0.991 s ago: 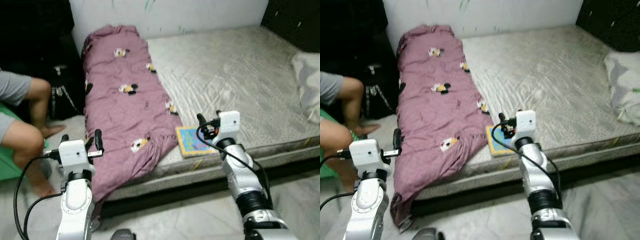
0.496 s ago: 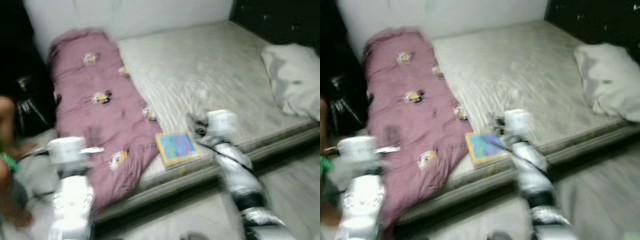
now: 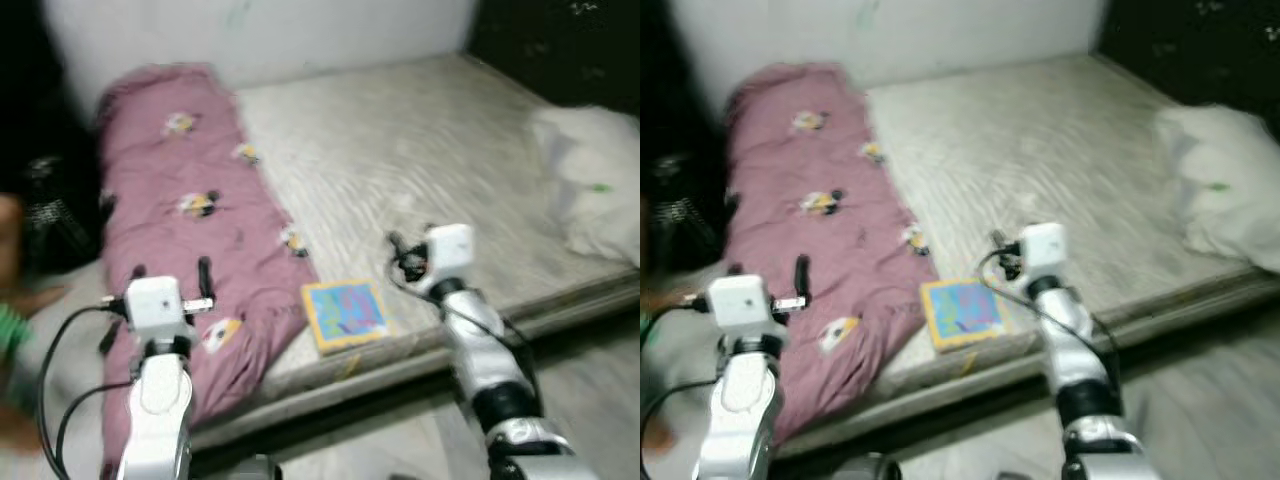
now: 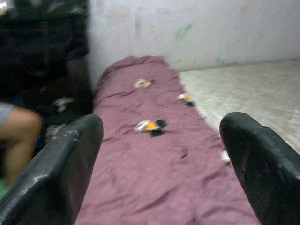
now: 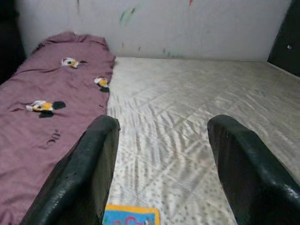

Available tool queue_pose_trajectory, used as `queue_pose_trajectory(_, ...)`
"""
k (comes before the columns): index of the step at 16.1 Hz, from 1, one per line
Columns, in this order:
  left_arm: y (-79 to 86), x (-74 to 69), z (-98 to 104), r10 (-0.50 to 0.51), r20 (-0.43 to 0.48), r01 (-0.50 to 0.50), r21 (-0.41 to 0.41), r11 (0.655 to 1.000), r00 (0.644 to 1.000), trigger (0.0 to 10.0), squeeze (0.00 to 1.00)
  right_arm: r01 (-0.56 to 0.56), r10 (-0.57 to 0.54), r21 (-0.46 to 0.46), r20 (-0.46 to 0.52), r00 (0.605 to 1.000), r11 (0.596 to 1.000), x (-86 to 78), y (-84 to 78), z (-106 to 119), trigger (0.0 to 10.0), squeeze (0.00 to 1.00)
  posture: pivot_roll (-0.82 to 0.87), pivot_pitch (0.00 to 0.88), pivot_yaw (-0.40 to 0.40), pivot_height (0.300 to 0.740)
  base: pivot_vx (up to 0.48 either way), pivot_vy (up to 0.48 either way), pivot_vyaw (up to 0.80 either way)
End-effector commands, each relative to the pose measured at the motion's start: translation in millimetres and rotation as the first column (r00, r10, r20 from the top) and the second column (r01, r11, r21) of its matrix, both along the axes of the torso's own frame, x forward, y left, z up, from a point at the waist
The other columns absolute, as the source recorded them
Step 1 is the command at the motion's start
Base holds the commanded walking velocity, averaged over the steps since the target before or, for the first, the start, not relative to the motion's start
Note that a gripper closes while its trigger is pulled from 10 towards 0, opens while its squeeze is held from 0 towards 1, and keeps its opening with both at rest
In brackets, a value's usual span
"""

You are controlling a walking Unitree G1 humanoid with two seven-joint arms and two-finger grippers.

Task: Clean up the room

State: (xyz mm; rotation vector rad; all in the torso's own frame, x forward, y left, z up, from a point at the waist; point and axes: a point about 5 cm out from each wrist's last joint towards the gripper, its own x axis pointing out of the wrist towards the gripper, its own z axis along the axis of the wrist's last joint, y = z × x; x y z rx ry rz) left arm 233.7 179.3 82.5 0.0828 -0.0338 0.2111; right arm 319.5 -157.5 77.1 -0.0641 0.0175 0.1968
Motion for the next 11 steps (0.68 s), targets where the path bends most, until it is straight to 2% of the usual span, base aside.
queue_pose_trajectory(1,8.7,-0.6,1.4,0.023,0.000,-0.023,0.027,0.999,1.000,10.0,0.00,-0.041,0.041,0.011,0.018,0.999,0.999,0.7,14.4,2.4,10.0,0.00,0.03,0.000,0.006,0.740,0.000,0.000,0.80)
queue_pose_trajectory(4,8.8,0.0,1.5,0.018,0.000,-0.018,0.027,0.999,1.000,10.0,0.00,-0.040,0.039,0.015,0.015,0.999,0.999,0.7,14.6,2.0,10.0,0.00,0.03,0.000,0.006,0.740,0.000,0.000,0.79)
queue_pose_trajectory(5,8.6,0.0,1.5,0.016,0.000,-0.016,0.028,0.999,1.000,10.0,0.00,-0.036,0.036,0.016,0.013,0.999,0.999,0.6,14.1,1.8,10.0,0.00,0.03,0.000,0.006,0.740,0.000,-0.300,0.44)
queue_pose_trajectory(11,7.5,0.1,1.0,0.016,0.002,-0.016,0.024,1.000,1.000,10.0,0.00,-0.040,0.040,0.010,0.010,0.999,0.999,1.4,13.0,1.6,10.0,0.00,0.03,0.000,-0.002,0.740,0.000,-0.307,0.00)
